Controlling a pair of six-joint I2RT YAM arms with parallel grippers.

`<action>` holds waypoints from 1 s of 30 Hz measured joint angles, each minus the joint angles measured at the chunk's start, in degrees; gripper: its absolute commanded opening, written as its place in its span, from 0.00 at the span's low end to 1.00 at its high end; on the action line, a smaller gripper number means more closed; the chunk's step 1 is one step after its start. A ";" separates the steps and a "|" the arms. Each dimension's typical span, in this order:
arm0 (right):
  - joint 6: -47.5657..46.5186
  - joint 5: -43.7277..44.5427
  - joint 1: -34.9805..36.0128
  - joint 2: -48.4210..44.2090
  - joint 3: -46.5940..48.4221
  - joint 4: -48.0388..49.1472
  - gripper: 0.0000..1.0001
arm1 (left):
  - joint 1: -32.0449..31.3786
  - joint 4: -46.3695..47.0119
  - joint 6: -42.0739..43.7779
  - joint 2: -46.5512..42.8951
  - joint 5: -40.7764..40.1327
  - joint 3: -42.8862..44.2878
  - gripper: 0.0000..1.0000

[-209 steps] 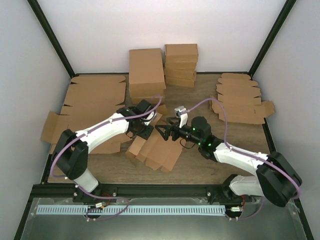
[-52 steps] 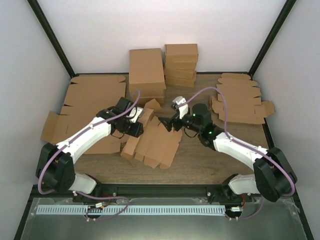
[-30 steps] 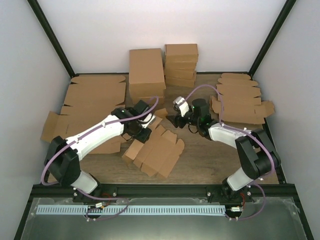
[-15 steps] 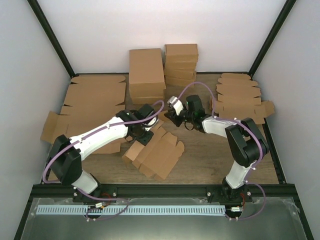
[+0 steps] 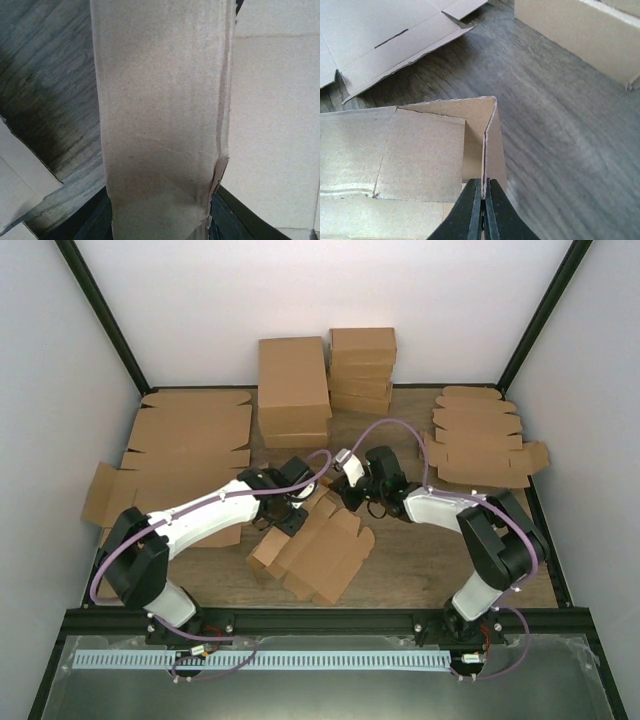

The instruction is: Fold the paper box

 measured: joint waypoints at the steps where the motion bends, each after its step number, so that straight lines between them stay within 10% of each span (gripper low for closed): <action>1: 0.81 0.52 0.20 -0.70 -0.81 0.04 0.01 | -0.11 0.02 -0.02 0.00 0.07 -0.13 0.45; 30: 9.64 6.34 4.90 -13.38 -9.79 -4.96 0.01 | -0.52 -2.23 -1.09 0.44 0.76 0.90 0.45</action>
